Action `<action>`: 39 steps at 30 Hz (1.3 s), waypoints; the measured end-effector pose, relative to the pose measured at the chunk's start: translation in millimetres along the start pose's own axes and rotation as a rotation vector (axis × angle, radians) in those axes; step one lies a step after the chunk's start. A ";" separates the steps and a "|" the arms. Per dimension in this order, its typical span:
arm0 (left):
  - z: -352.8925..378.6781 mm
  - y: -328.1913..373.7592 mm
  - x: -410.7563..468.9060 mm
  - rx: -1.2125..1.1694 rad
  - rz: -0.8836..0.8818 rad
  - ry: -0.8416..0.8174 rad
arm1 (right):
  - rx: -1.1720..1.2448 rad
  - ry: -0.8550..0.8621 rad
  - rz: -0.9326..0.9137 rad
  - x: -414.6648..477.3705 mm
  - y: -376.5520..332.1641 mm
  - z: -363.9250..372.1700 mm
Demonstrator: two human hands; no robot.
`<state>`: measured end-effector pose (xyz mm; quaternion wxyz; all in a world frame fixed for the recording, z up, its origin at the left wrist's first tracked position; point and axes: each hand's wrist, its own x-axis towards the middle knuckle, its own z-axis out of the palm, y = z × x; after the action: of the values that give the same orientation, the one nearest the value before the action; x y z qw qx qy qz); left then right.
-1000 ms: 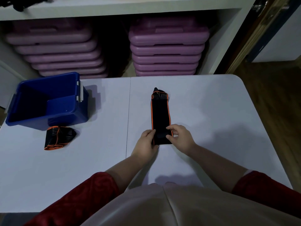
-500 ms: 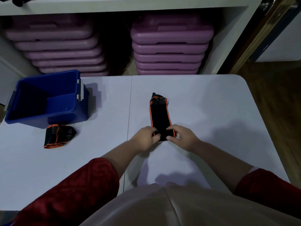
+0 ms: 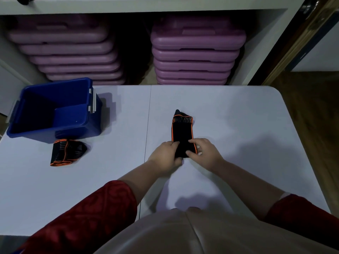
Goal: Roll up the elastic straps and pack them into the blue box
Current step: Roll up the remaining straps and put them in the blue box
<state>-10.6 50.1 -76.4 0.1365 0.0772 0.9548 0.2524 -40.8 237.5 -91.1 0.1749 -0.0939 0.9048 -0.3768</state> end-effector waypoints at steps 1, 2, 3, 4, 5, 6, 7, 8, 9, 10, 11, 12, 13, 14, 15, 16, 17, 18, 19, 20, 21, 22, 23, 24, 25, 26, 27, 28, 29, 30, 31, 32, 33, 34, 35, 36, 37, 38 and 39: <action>-1.6 -0.9 0.3 -0.012 -0.005 -0.001 | -0.014 -0.041 -0.055 -2.7 3.5 -0.5; -3.2 -1.8 -0.2 -0.031 -0.016 -0.006 | -0.021 -0.079 -0.102 -5.2 6.2 -1.4; -5.0 -2.2 -1.0 -0.053 -0.025 -0.015 | -0.022 -0.093 -0.132 -6.4 7.2 -2.4; -5.9 -3.1 -1.2 -0.078 -0.032 -0.024 | -0.024 -0.082 -0.147 -6.5 7.9 -3.4; -6.7 -4.0 -1.2 -0.108 -0.042 -0.033 | -0.024 -0.062 -0.145 -5.6 8.4 -4.3; -7.7 -4.3 -0.9 -0.144 -0.060 -0.038 | -0.014 -0.049 -0.129 -4.5 6.5 -5.9; -8.9 -4.4 -0.3 -0.178 -0.081 -0.032 | 0.006 -0.045 -0.091 -2.5 4.3 -7.6; -9.6 -4.7 0.7 -0.200 -0.104 -0.021 | 0.038 -0.049 -0.048 -1.1 0.6 -10.0; -9.5 -4.8 1.4 -0.209 -0.126 -0.010 | 0.065 -0.053 -0.013 1.1 -2.4 -11.4; -8.6 -5.2 1.4 -0.212 -0.139 0.002 | 0.078 -0.056 0.010 3.8 -4.3 -11.5; -7.3 -5.0 0.6 -0.212 -0.141 0.016 | 0.075 -0.055 0.026 6.6 -5.5 -10.7; -6.3 -5.0 -1.2 -0.210 -0.126 0.025 | 0.064 -0.050 0.048 9.3 -7.3 -9.4; -5.1 -5.8 -2.6 -0.180 -0.085 0.035 | 0.047 -0.040 0.072 12.1 -8.6 -7.6; -3.2 -8.0 -3.3 -0.104 -0.021 0.041 | 0.034 -0.024 0.104 14.2 -10.7 -5.6; -1.7 -10.1 -3.8 0.006 0.046 0.045 | 0.034 -0.005 0.143 16.1 -10.6 -2.5; -1.6 -11.4 -3.8 0.110 0.101 0.054 | 0.046 0.020 0.180 16.1 -11.0 0.0; -2.8 -12.2 -3.2 0.183 0.137 0.064 | 0.068 0.048 0.205 15.2 -10.0 2.1; -4.4 -12.8 -2.1 0.222 0.154 0.064 | 0.095 0.068 0.219 13.3 -9.1 3.8; -6.2 -13.2 -1.2 0.230 0.152 0.055 | 0.126 0.082 0.216 10.6 -8.4 4.5; -8.0 -13.1 0.0 0.216 0.134 0.044 | 0.149 0.080 0.203 8.0 -7.3 4.7; -9.7 -12.8 1.2 0.183 0.104 0.029 | 0.167 0.064 0.175 4.8 -6.2 4.7; -12.1 -11.8 2.0 0.133 0.067 0.018 | 0.179 0.027 0.138 1.1 -7.0 2.8; -14.1 -10.9 2.4 0.063 0.027 0.004 | 0.184 -0.011 0.097 -1.6 -5.6 1.5; -15.4 -11.0 2.7 -0.033 -0.019 -0.012 | 0.165 -0.039 0.068 -3.9 -4.0 -0.2; -16.0 -11.6 1.7 -0.151 -0.073 -0.028 | 0.156 -0.053 0.050 -5.4 -0.7 -1.3; -16.2 -11.5 0.1 -0.274 -0.133 -0.042 | 0.156 -0.059 0.051 -7.1 1.5 -2.8; -15.5 -11.5 -1.5 -0.376 -0.183 -0.045 | 0.180 -0.062 0.062 -8.0 2.6 -4.5; -14.1 -11.1 -2.2 -0.450 -0.219 -0.044 | 0.218 -0.062 0.080 -8.5 2.1 -6.1; -12.5 -9.7 -3.0 -0.507 -0.244 -0.047 | 0.281 -0.064 0.105 -9.2 -0.1 -7.8; -11.1 -7.9 -3.6 -0.555 -0.267 -0.056 | 0.356 -0.068 0.126 -9.2 -3.9 -8.4; -10.8 -5.7 -4.4 -0.612 -0.284 -0.063 | 0.431 -0.079 0.142 -9.8 -8.7 -9.2; -11.1 -3.4 -5.0 -0.674 -0.307 -0.063 | 0.483 -0.087 0.145 -10.4 -14.3 -9.8; -12.6 -1.2 -6.7 -0.742 -0.329 -0.054 | 0.528 -0.088 0.147 -11.0 -18.2 -9.2; -14.9 1.2 -8.9 -0.807 -0.350 -0.038 | 0.568 -0.087 0.147 -11.7 -22.0 -8.0; -17.8 3.2 -11.6 -0.858 -0.366 -0.020 | 0.612 -0.079 0.163 -11.8 -24.5 -6.8; -21.0 5.4 -14.1 -0.907 -0.380 -0.001 | 0.644 -0.073 0.184 -12.3 -28.1 -6.6; -24.1 7.7 -17.3 -0.950 -0.391 0.013 | 0.692 -0.082 0.198 -12.9 -33.1 -7.1; -27.0 9.8 -20.3 -0.979 -0.394 0.020 | 0.746 -0.110 0.195 -14.1 -37.9 -8.2; -29.7 11.5 -23.3 -0.980 -0.387 0.025 | 0.793 -0.143 0.178 -15.3 -43.2 -10.2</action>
<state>3.6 41.2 -40.6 0.1896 -0.1767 0.7229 0.6405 -29.0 218.6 -49.8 0.2917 0.0335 0.6796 -0.6723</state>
